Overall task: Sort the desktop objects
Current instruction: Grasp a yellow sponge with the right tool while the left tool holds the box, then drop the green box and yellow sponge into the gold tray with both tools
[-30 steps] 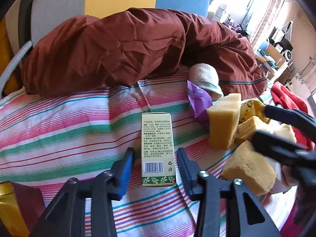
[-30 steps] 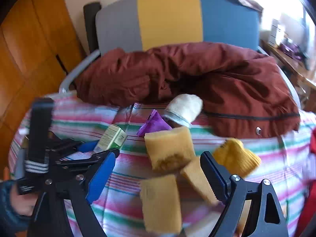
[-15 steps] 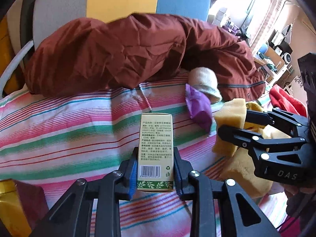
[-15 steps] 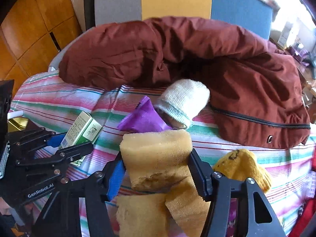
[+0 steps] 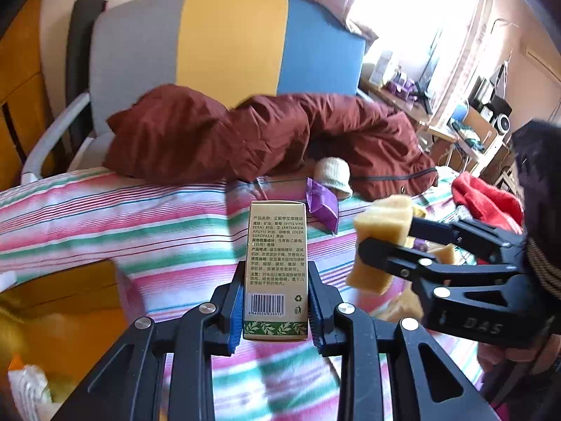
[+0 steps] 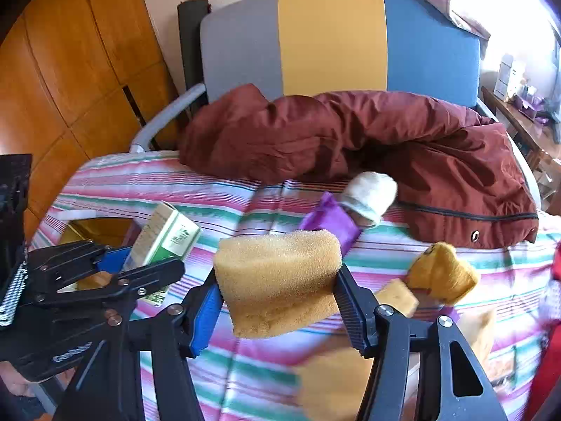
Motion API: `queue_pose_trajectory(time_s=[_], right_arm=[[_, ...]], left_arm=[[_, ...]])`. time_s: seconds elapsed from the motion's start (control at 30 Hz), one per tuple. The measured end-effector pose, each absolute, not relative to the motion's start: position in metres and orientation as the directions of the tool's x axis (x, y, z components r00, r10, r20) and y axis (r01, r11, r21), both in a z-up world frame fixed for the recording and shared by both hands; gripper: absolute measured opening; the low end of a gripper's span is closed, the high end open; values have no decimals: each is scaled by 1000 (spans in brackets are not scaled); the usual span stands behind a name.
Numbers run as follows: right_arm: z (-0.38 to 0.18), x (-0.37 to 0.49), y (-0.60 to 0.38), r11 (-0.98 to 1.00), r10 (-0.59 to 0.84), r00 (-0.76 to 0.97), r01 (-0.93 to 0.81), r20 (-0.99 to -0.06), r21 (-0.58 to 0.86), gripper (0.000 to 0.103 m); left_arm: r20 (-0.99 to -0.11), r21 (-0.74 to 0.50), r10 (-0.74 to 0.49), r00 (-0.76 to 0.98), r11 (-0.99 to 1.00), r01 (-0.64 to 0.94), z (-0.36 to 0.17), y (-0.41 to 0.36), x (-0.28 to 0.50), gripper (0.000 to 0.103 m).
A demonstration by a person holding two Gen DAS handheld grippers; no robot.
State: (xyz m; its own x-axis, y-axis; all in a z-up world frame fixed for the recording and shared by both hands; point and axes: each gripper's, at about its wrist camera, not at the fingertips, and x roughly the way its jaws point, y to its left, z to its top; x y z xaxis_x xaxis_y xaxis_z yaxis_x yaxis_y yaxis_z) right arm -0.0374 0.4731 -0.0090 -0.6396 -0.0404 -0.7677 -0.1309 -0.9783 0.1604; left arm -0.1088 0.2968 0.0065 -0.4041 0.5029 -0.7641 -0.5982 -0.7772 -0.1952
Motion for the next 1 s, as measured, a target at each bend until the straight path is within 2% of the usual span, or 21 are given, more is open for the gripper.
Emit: queue_pose_trajectory(time_s=[0.3, 1.0], right_arm=[[0, -16, 424, -972, -113, -666, -79, -738, 221, 61], [8, -22, 279, -955, -276, -654, 105, -704, 277, 62]], left_arm=[[-720, -159, 479, -502, -818, -552, 31, 228, -76, 30], [-676, -87, 280, -681, -949, -304, 22, 82, -63, 30]])
